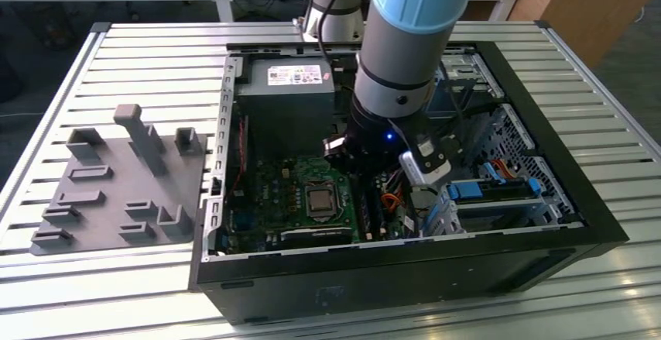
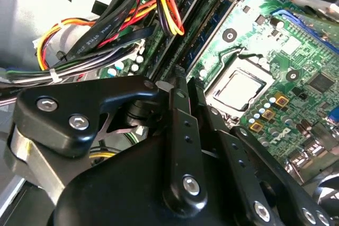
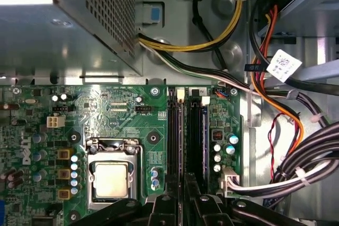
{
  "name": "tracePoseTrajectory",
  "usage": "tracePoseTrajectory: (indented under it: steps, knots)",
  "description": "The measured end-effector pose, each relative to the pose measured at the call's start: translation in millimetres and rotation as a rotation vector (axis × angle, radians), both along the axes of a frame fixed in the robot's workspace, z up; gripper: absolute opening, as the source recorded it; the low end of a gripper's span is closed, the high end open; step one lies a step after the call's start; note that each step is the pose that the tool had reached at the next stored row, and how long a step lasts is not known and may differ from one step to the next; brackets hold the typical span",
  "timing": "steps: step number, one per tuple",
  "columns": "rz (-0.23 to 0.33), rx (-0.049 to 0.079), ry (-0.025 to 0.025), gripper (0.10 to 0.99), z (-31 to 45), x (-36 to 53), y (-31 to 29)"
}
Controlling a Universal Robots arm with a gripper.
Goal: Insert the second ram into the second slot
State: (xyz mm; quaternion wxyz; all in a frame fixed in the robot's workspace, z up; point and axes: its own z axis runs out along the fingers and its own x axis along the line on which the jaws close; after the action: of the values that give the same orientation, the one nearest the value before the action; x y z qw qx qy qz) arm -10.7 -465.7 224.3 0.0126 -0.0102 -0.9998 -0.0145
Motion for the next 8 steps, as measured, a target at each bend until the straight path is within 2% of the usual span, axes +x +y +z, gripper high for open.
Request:
tracePoseTrajectory:
  steps: [5, 6, 7, 8]
  knots:
    - [0.0, 0.0, 0.0001, 0.208, 3.0, 0.0, 0.0]
    - [0.0, 0.0, 0.0001, 0.192, 3.0, 0.0, 0.0]
    - [0.0, 0.0, 0.0001, 0.129, 3.1, 0.0, 0.0]
    - [0.0, 0.0, 0.0001, 0.129, 3.2, 0.0, 0.0]
